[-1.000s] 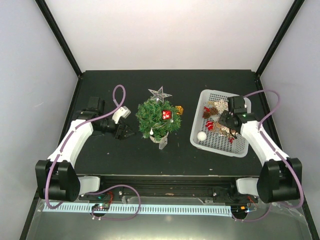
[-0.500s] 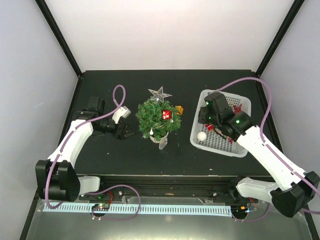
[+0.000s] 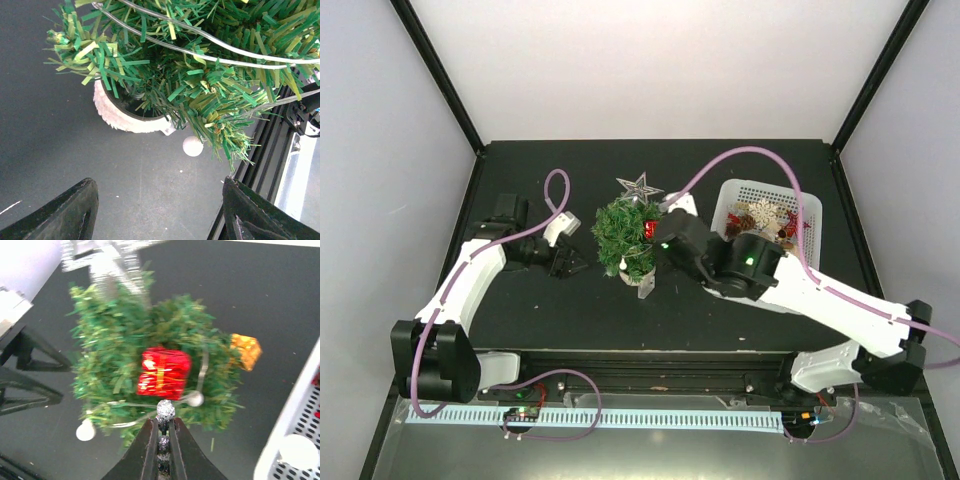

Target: Decorate the small christmas tree

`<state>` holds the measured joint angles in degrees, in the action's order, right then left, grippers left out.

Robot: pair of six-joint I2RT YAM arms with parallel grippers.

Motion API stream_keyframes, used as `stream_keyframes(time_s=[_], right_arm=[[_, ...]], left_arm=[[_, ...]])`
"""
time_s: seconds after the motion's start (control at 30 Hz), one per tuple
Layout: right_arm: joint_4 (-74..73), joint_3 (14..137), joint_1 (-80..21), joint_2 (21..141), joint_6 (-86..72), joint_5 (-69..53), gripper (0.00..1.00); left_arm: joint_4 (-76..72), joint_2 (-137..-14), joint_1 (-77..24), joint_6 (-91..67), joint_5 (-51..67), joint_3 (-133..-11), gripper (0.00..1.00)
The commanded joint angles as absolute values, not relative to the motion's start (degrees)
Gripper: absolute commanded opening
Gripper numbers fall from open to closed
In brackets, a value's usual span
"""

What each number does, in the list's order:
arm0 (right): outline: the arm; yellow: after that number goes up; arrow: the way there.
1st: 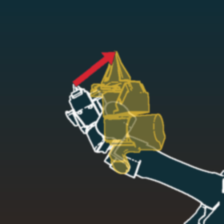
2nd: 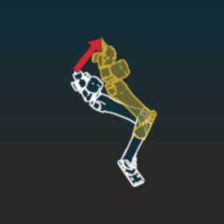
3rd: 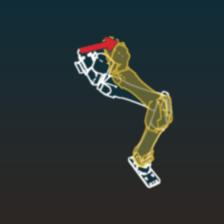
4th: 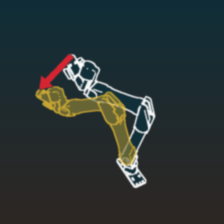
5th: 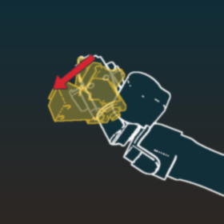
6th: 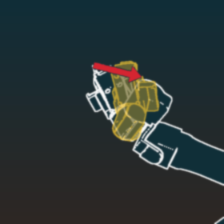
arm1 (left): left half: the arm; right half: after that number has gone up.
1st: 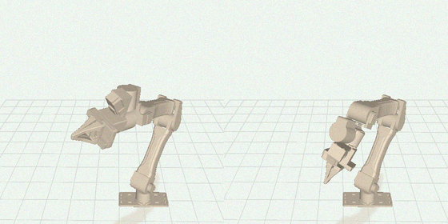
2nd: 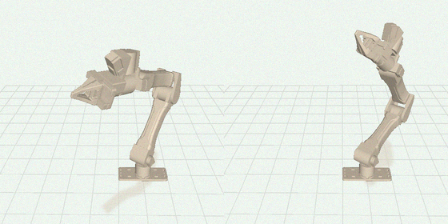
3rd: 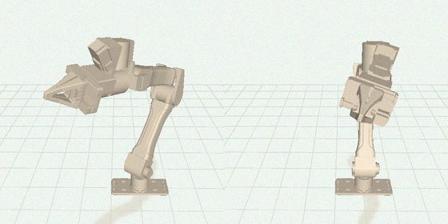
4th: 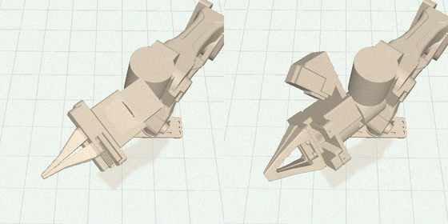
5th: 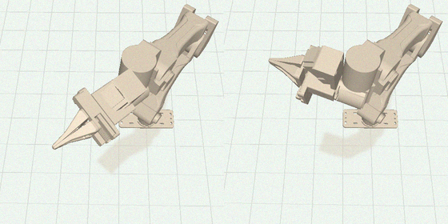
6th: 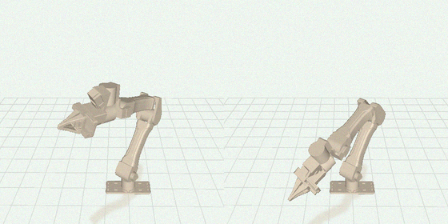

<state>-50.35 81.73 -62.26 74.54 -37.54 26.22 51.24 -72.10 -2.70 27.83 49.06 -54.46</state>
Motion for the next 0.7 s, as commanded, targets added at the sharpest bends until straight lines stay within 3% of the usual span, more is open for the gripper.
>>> stream_keyframes(time_s=[0.0, 0.27, 0.67], right_arm=[[-51.3, 86.33, -67.82, 78.67, -36.35, 31.76, 0.1], [-49.94, 92.69, -69.65, 85.16, -33.88, 32.52, 0.1], [-43.65, 93.0, -71.85, 89.4, -28.66, 44.18, 0.1]], left_arm=[[50.21, -71.33, -1.94, 27.69, 49.3, -54.37, 0.69], [50.36, -70.95, -1.5, 27.86, 49.67, -54.31, 0.69], [50.19, -70.86, -0.97, 27.94, 50.57, -54.16, 0.69]])
